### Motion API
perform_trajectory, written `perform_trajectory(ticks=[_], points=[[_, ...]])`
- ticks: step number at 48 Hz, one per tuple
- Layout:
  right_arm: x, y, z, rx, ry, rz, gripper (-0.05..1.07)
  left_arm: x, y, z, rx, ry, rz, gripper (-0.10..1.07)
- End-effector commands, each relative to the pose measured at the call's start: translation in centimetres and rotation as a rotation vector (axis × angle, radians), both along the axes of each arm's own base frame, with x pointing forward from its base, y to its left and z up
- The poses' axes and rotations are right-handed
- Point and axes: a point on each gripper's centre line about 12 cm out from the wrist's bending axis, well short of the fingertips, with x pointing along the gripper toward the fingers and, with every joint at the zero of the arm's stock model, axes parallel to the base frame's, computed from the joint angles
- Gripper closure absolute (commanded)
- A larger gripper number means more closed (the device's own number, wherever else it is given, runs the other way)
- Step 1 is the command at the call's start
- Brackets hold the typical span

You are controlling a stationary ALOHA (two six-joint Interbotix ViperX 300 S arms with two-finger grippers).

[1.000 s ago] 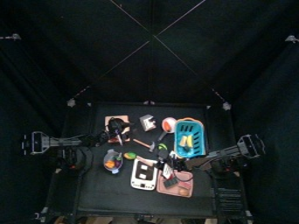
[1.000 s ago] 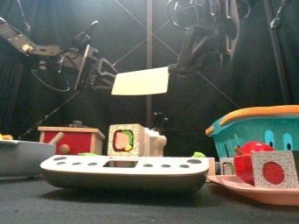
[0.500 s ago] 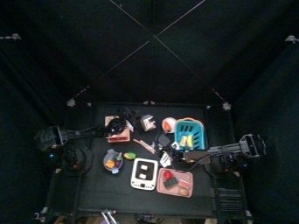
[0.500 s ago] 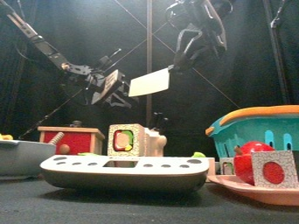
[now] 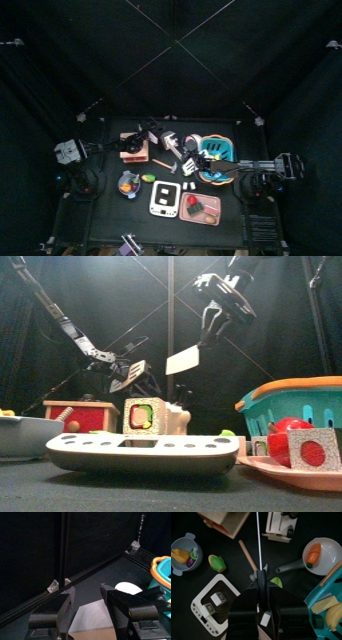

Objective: Place cleaver back in holder

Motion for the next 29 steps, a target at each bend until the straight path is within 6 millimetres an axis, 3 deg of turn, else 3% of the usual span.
perform_trajectory(ticks=[1, 29], points=[[0.0, -0.6, 1.5, -0.003, -0.042, -0.017, 0.75, 0.5, 0.2, 0.8, 0.008, -0.014, -0.004, 0.15], [2.1, -3.4, -1.9, 0.059, 0.035, -0.092, 0.74, 2.0, 0.5, -1.2, -0.065, 0.063, -0.04, 0.15]])
